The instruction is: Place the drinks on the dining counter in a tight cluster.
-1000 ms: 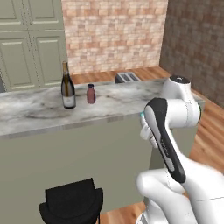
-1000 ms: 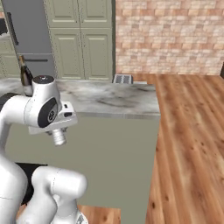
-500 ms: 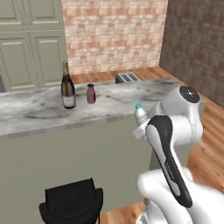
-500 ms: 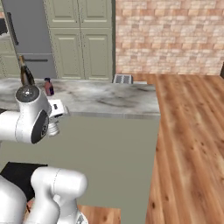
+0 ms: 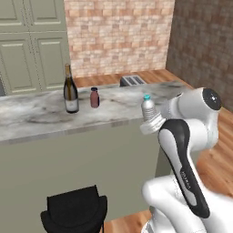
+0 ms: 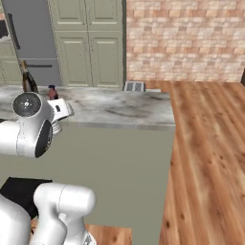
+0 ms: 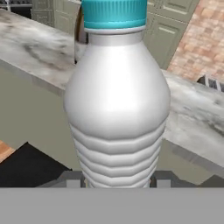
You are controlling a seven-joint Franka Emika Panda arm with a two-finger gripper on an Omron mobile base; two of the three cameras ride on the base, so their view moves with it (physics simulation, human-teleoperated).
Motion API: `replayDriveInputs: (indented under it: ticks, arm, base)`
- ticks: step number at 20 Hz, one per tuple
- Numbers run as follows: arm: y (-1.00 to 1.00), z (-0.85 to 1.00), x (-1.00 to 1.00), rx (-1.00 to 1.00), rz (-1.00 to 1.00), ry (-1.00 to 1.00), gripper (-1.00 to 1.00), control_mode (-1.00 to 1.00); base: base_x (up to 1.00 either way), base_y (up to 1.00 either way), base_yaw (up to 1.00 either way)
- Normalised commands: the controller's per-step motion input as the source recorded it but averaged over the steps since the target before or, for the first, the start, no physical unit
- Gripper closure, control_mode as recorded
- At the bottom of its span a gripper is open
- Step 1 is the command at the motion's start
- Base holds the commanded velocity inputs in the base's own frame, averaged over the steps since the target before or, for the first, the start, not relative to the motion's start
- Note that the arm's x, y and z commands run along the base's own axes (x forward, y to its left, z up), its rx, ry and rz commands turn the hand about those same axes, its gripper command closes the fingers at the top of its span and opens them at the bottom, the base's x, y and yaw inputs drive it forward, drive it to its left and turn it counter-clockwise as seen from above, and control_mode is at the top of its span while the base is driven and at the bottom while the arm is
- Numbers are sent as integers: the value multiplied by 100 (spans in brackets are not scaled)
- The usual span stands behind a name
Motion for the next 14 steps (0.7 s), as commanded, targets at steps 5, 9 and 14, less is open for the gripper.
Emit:
replayDriveInputs:
  ticks: [5, 9, 14]
  arm:
    - [-2, 28, 26, 3, 15, 0, 100, -100]
    - [3, -8, 46, 2, 7, 0, 100, -100]
    - [0, -1, 49, 5, 12, 5, 100, -100]
  base:
    - [0, 0, 0]
    - [0, 0, 0]
    - [0, 0, 0]
